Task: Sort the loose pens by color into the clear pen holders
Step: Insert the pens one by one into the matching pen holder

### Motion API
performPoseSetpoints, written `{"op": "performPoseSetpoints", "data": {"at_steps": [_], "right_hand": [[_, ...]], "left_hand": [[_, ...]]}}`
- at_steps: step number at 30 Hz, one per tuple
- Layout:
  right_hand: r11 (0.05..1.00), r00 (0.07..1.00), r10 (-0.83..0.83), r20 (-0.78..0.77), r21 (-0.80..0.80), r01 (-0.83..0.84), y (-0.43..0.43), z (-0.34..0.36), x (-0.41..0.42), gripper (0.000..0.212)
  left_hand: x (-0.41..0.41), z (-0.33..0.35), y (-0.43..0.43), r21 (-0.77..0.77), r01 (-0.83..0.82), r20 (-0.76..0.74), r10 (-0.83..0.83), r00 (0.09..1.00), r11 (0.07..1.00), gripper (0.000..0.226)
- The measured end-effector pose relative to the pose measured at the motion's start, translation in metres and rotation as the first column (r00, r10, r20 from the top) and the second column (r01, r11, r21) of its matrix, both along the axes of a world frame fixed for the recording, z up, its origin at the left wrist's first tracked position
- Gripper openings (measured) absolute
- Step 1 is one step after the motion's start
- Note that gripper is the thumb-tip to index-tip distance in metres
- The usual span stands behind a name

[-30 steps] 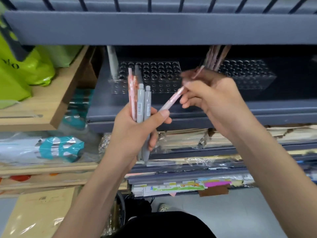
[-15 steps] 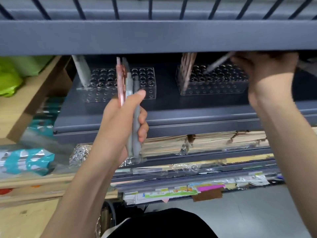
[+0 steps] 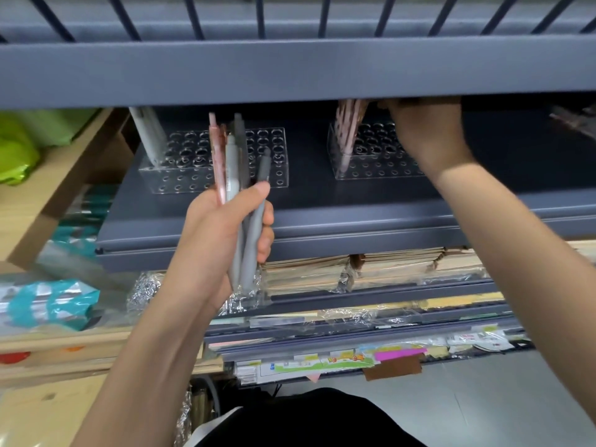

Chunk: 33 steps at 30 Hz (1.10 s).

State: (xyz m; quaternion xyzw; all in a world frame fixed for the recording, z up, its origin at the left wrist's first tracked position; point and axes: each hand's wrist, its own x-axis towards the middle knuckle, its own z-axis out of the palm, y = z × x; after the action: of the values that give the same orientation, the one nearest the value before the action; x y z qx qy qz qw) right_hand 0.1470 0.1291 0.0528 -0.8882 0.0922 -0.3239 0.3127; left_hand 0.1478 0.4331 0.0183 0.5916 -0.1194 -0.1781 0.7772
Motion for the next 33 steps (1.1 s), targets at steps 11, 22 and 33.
{"op": "performPoseSetpoints", "data": {"at_steps": [11, 22, 33], "right_hand": [[0.992, 0.997, 0.042, -0.068, 0.12, -0.033, 0.037, 0.001, 0.04, 0.037], [0.869, 0.966, -0.03, 0.256, 0.485, -0.101, 0.127, 0.005, -0.027, 0.014], [0.77, 0.855, 0.476, -0.208, 0.567, -0.291, 0.208, -0.005, -0.001, 0.019]], "left_hand": [[-0.006, -0.004, 0.008, 0.024, -0.045, 0.039, 0.044, 0.998, 0.999, 0.028], [0.0, -0.003, 0.03, -0.078, -0.034, -0.054, 0.03, 0.998, 0.996, 0.012], [0.002, -0.001, 0.08, -0.043, 0.009, 0.009, -0.009, 1.0, 0.999, 0.02]]}}
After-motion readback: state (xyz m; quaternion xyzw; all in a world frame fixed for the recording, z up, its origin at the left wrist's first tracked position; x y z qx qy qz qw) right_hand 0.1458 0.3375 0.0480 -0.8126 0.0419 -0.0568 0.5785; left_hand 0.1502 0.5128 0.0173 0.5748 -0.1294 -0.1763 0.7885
